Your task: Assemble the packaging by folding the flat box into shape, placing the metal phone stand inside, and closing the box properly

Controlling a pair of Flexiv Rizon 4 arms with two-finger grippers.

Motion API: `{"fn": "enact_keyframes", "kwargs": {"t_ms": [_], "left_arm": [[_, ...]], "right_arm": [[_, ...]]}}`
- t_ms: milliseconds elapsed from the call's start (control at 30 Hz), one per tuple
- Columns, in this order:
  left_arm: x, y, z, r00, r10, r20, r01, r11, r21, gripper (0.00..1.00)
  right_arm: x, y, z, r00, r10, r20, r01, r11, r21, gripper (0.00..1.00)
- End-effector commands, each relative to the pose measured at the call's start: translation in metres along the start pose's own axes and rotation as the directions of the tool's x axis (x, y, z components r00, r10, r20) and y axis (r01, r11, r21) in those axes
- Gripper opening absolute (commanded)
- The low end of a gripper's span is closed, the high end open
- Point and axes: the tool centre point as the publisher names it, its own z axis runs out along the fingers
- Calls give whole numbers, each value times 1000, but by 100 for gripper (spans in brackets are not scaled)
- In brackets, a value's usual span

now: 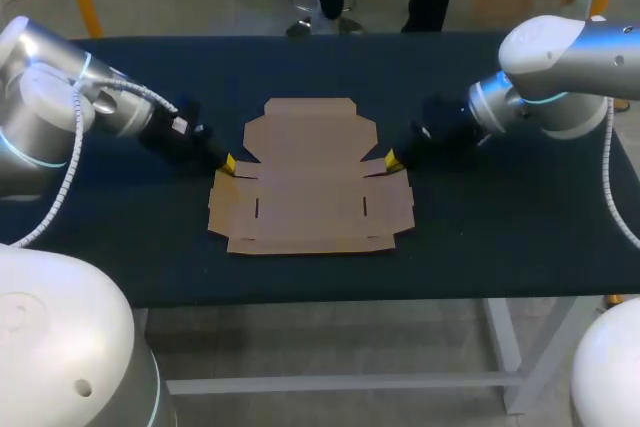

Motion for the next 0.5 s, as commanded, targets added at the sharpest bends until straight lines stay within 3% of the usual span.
{"fn": "enact_keyframes", "kwargs": {"t_ms": [33, 500], "left_arm": [[-2, -1, 1, 1000, -3, 3, 3, 1000, -3, 0], [3, -2, 3, 998, -13, 57, 13, 1000, 10, 0]], "right_arm": [[1, 1, 0, 1000, -5, -4, 5, 1000, 2, 0], [4, 2, 6, 1000, 0, 20, 1, 1000, -8, 0]]}}
